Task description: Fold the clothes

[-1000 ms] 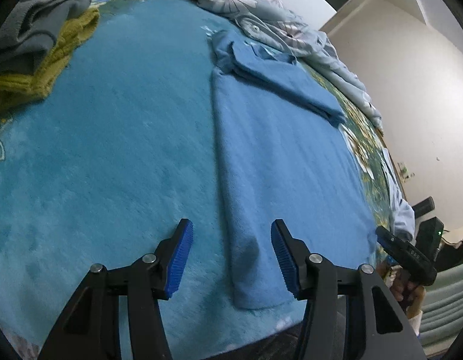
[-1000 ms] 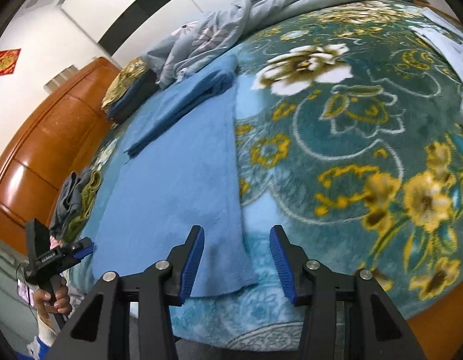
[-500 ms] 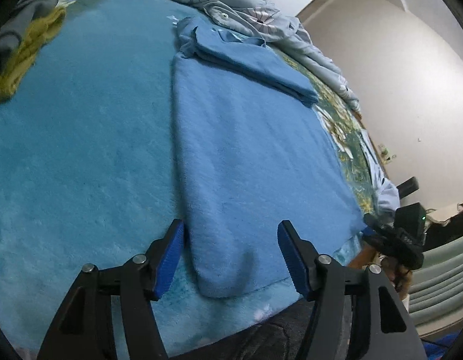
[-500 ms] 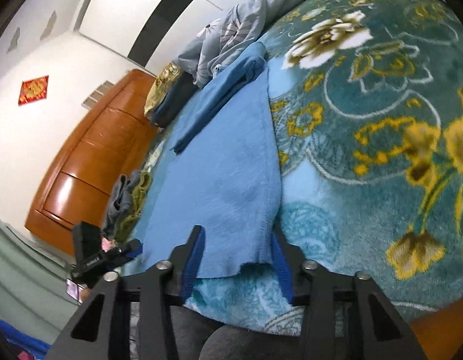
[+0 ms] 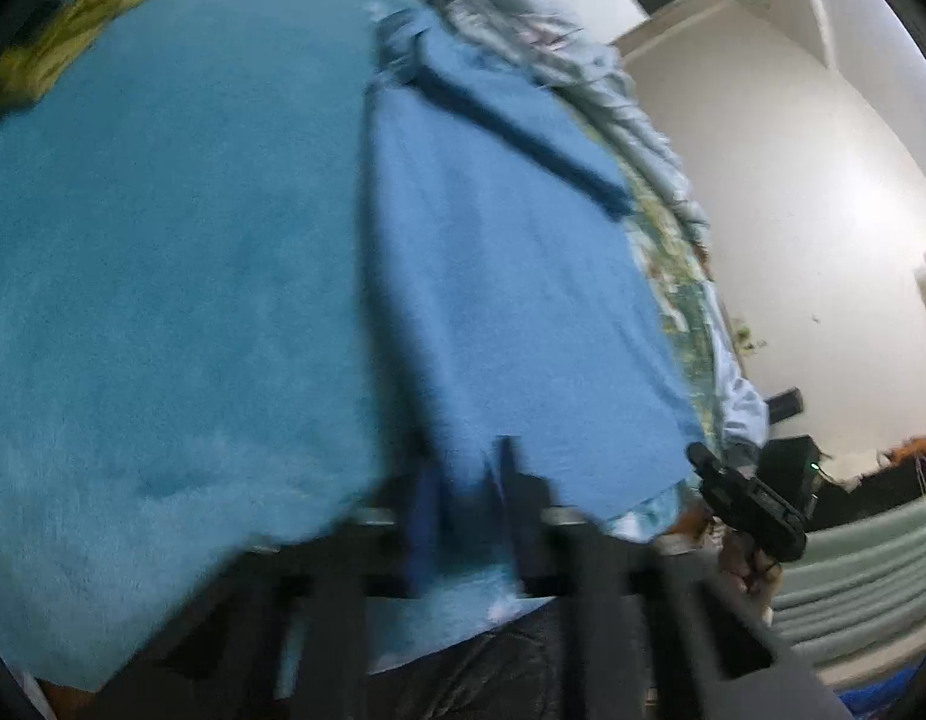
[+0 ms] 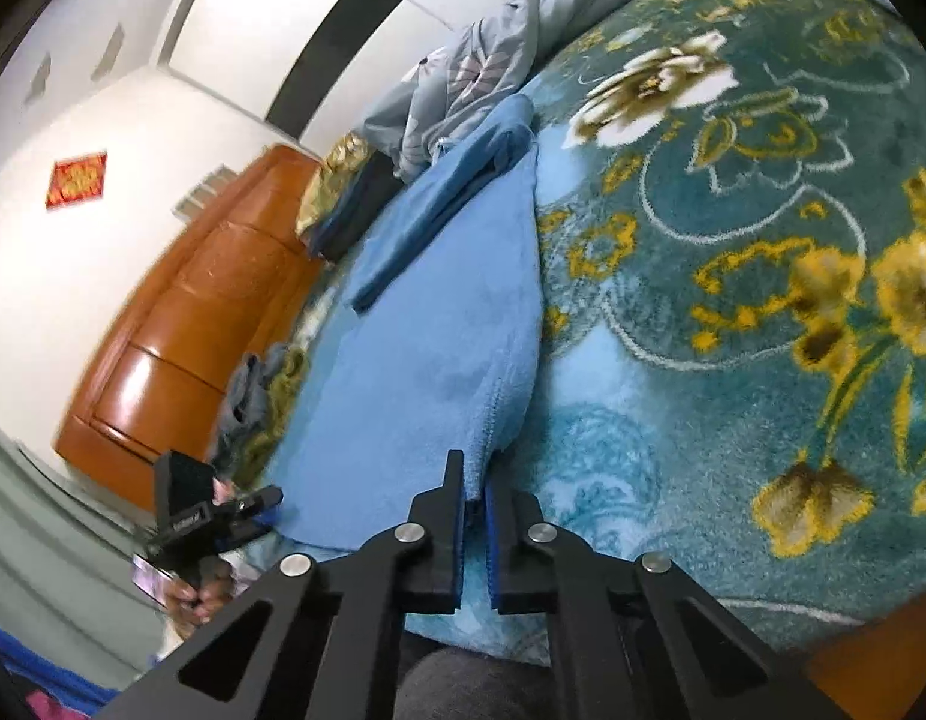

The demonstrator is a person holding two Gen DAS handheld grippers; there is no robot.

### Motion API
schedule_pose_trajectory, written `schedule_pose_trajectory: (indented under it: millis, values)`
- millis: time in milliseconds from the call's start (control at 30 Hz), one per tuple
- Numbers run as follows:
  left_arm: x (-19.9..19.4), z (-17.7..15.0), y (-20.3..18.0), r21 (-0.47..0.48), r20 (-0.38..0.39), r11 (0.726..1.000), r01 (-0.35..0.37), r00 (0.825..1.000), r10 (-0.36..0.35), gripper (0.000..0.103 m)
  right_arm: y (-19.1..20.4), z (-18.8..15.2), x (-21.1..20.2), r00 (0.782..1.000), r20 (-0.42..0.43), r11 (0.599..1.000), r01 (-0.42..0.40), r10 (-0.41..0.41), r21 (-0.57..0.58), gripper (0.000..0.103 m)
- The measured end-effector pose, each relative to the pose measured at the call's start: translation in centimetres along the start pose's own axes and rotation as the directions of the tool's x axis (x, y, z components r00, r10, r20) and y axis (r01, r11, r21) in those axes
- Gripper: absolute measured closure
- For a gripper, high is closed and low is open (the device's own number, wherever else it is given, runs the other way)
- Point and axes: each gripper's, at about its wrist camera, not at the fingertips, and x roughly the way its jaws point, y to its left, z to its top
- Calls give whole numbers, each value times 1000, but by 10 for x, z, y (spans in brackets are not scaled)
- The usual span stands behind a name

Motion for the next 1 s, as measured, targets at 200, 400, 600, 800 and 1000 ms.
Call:
schedule_pose_trajectory:
  millis: [200,400,600,800,1000]
  values:
    - [-2,-6,1,-16,24,1000,18,1000,-18,96,-12,-5,2,1000,-9,999,6,-6,43,98]
    - [-4,-6,4,-23,30,999,43,999,-43,97,-10,-3,1,1000,-8,999,19,-19,29,98]
    - [-17,7,0,-44,65,986,163,985,-160,97,-7,8,-7,998,32,997,-56,54,56,98]
    - [-36,40,-18,19,131,971,239,962,-239,97,9,39,-13,993,81,996,-84,81,35,98]
    - [-34,105,-29,42,172,954,296,939,-299,97,25,100,-11,983,128,991,-133,131,3,98]
